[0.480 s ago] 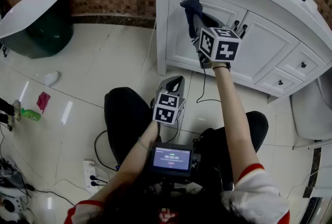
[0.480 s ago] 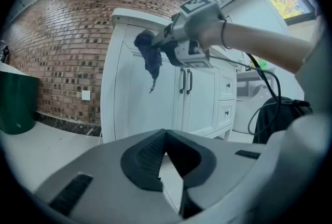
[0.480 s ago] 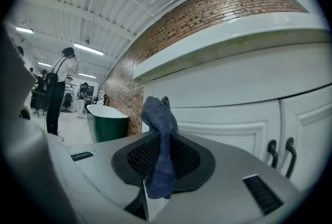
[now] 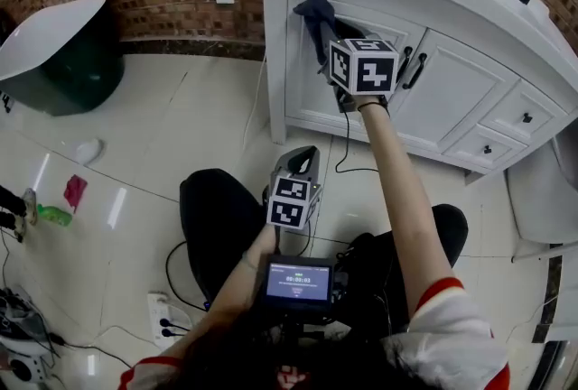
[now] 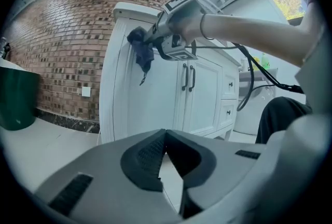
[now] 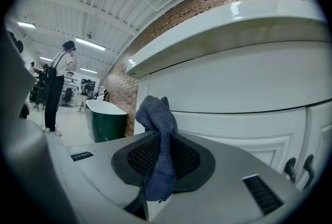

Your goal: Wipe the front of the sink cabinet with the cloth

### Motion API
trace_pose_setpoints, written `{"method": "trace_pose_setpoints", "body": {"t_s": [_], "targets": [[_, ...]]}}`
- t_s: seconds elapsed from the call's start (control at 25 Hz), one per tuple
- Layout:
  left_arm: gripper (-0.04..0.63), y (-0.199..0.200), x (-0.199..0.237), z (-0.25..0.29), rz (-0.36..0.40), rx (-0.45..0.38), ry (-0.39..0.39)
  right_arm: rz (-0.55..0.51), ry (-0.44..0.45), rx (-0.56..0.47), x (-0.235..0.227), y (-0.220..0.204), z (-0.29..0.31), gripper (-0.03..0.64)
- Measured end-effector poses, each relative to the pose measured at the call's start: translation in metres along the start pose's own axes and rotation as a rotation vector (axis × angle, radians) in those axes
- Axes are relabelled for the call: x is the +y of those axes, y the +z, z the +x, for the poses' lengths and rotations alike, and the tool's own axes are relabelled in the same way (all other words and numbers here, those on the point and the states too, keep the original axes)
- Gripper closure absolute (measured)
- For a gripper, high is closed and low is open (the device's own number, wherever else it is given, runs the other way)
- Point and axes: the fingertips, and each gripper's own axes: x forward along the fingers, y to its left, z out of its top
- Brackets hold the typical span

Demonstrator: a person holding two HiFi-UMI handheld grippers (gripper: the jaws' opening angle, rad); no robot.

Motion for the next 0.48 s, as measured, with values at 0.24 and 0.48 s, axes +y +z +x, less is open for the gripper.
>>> {"method": "trace_pose_setpoints", "body": {"t_s": [0.24, 0.48], "targets": [[0.575, 0.0, -0.003, 0.001, 0.001, 0.004, -0.005, -0.009, -0.109, 0.007, -0.066, -0.004, -0.042, 0.555], [0.575, -0.002, -0.008, 0.004, 0.021, 0.007, -0.008, 0.015, -0.227, 0.014, -0.127, -0.015, -0.089, 0.554]]}}
